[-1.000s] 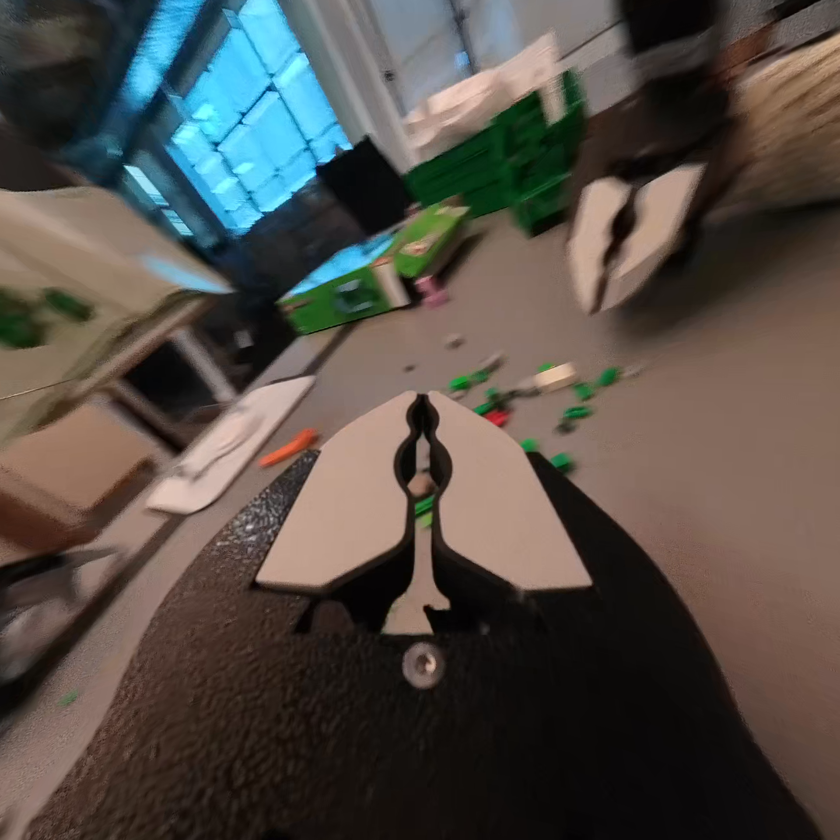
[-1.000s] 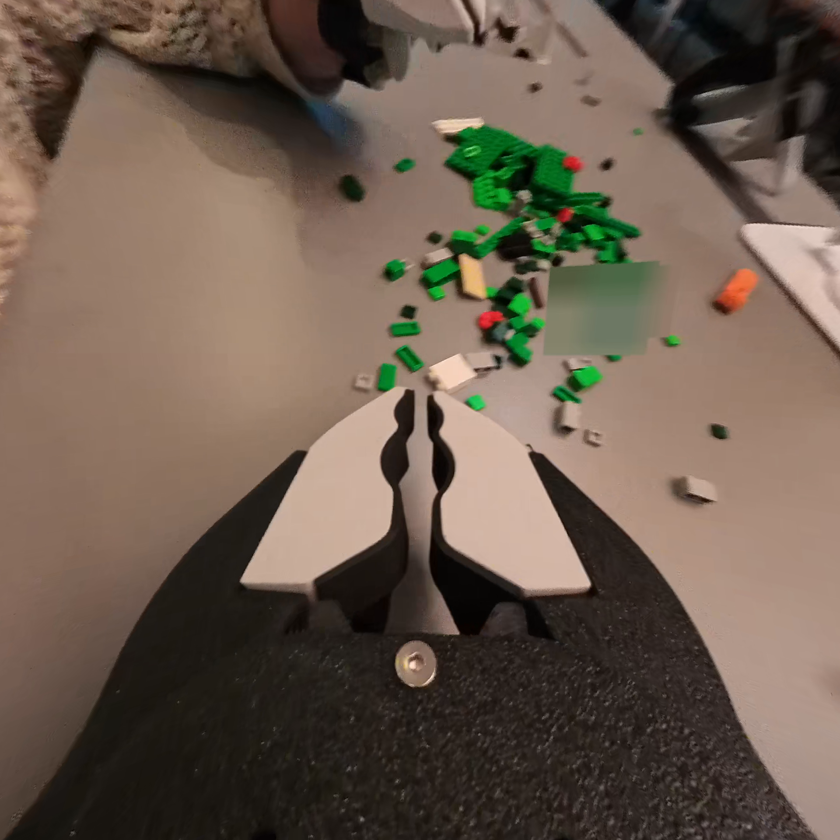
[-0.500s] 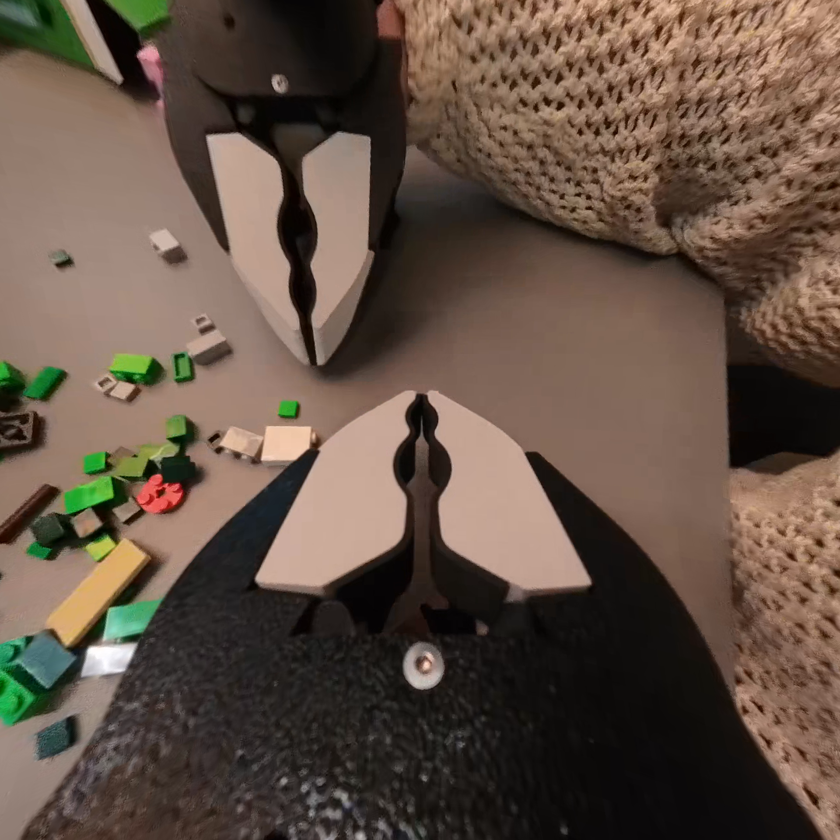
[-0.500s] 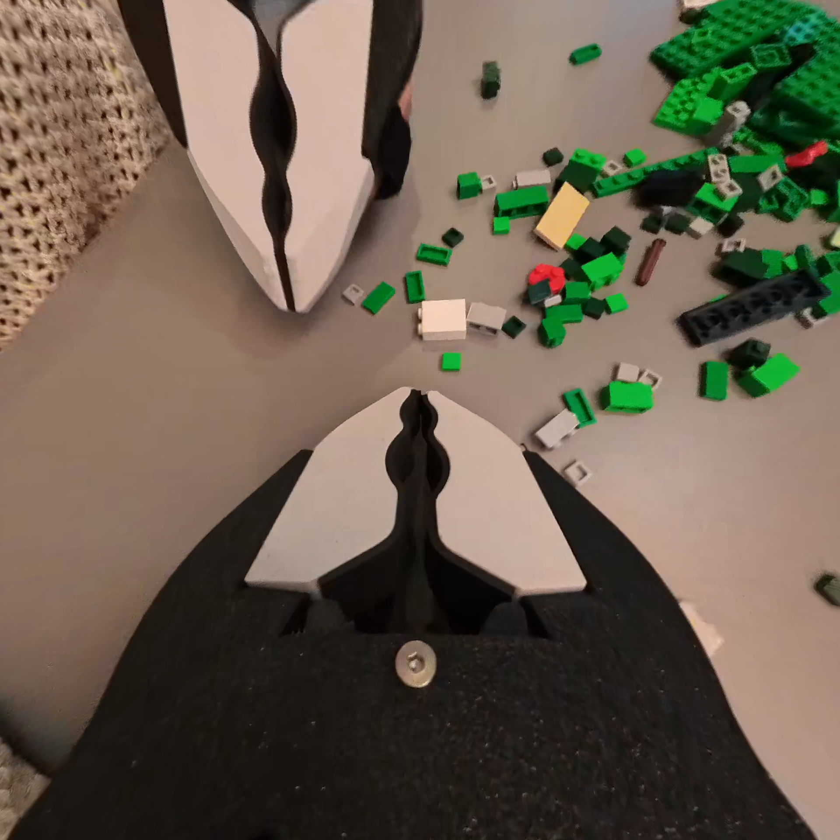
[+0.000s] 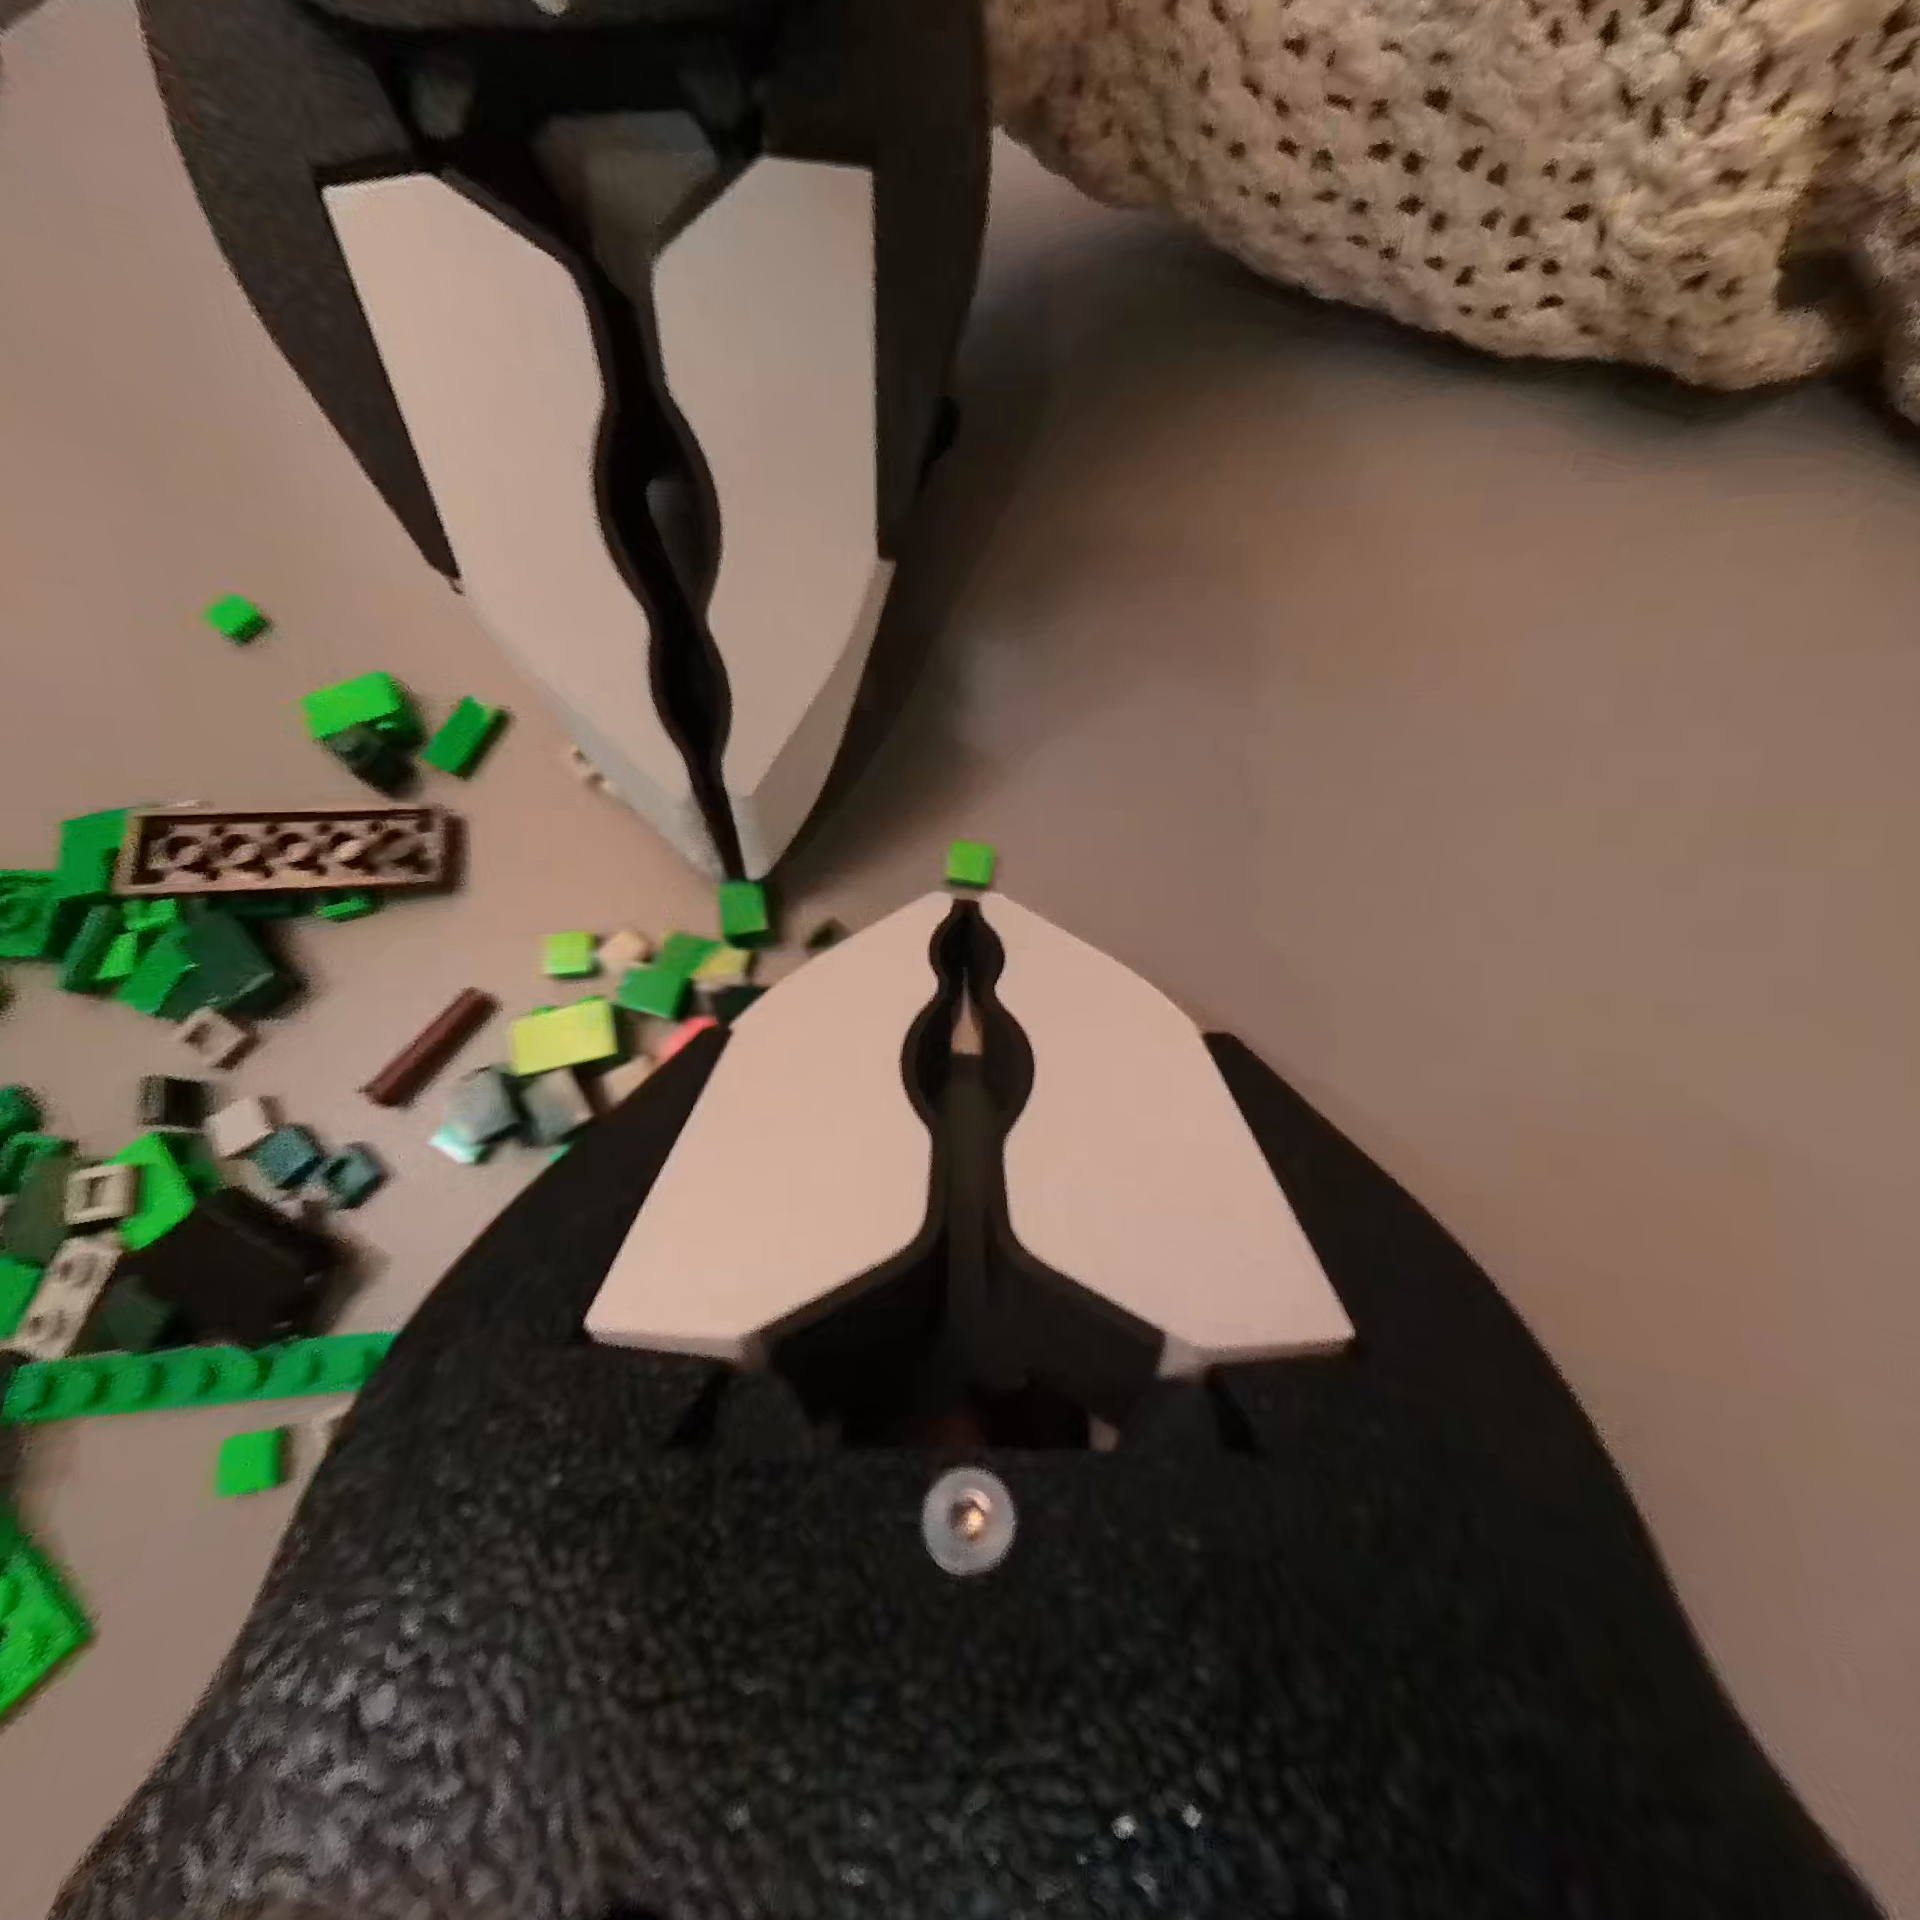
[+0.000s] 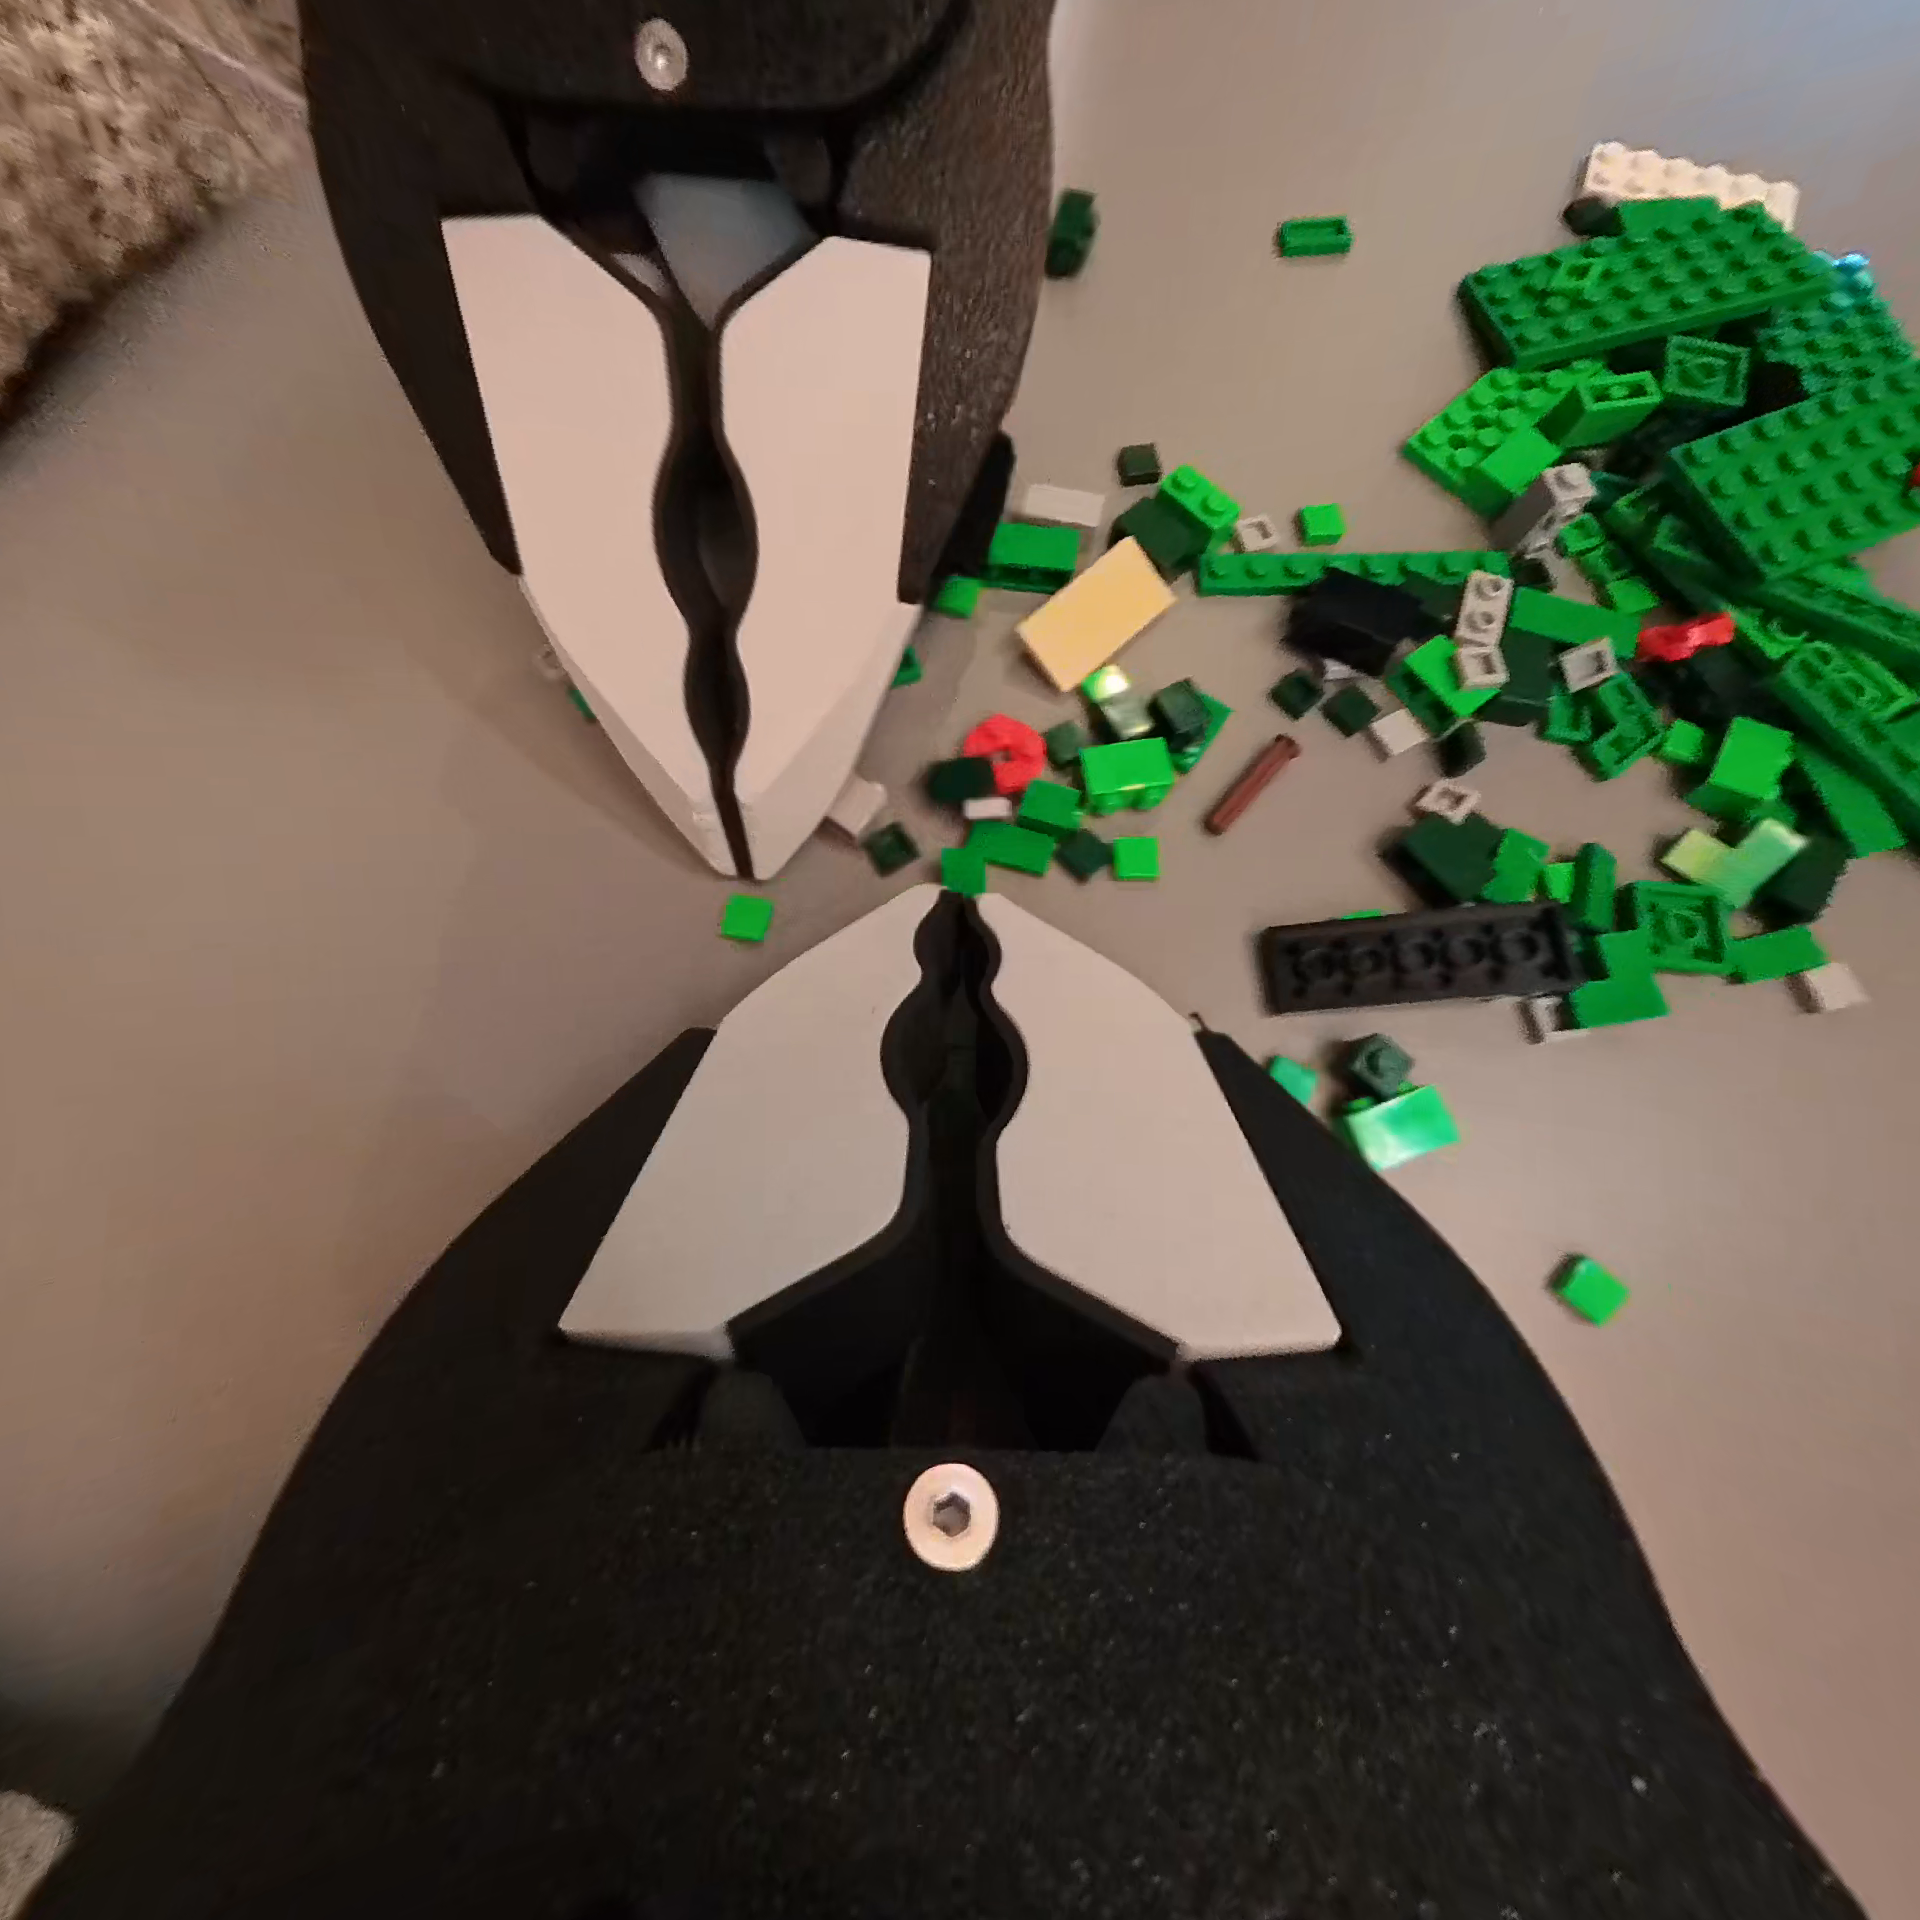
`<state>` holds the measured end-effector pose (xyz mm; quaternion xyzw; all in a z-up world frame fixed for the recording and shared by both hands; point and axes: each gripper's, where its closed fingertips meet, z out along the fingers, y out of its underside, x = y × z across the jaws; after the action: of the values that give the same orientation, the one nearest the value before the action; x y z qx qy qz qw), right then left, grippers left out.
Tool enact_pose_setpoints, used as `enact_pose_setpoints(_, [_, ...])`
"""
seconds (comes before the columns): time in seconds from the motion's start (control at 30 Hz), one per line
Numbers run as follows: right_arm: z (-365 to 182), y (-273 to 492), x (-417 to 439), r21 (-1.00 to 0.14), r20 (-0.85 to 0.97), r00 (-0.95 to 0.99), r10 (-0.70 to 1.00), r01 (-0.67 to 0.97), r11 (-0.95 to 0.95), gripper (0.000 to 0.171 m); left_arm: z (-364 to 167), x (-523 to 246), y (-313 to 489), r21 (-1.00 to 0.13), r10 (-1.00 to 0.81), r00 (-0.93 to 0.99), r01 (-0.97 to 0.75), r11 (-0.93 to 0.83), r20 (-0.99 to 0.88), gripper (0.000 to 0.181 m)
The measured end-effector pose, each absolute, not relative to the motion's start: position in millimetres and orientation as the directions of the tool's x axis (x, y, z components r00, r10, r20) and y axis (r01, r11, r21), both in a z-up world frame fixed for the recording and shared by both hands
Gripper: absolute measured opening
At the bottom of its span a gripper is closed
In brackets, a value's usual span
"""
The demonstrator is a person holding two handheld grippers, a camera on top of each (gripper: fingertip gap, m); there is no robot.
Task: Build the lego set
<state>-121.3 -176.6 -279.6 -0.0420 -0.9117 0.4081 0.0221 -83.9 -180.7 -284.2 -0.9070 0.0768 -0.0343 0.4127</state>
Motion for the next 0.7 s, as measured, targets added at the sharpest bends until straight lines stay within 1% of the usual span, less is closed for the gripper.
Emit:
enact_pose_setpoints(0.03, [-280,-177,-128,-0.742,0.016,-0.996,0.092,0.050,0.668,0.000,-284,-92,-180,-0.754,-0.154,0.988,-0.107,-0.648,-0.008,0.000])
enact_pose_setpoints(0.37, [-280,-197,-189,-0.745,0.032,-0.999,0.032,-0.003,0.667,0.000,-284,-164,-183,-0.754,-0.073,0.997,-0.053,-0.655,-0.007,0.000])
enact_pose_setpoints(0.7, [-284,-206,-240,-0.702,0.031,-1.000,0.001,-0.021,0.712,0.000,-284,-210,-187,-0.751,-0.092,0.993,-0.005,-0.660,0.074,0.000])
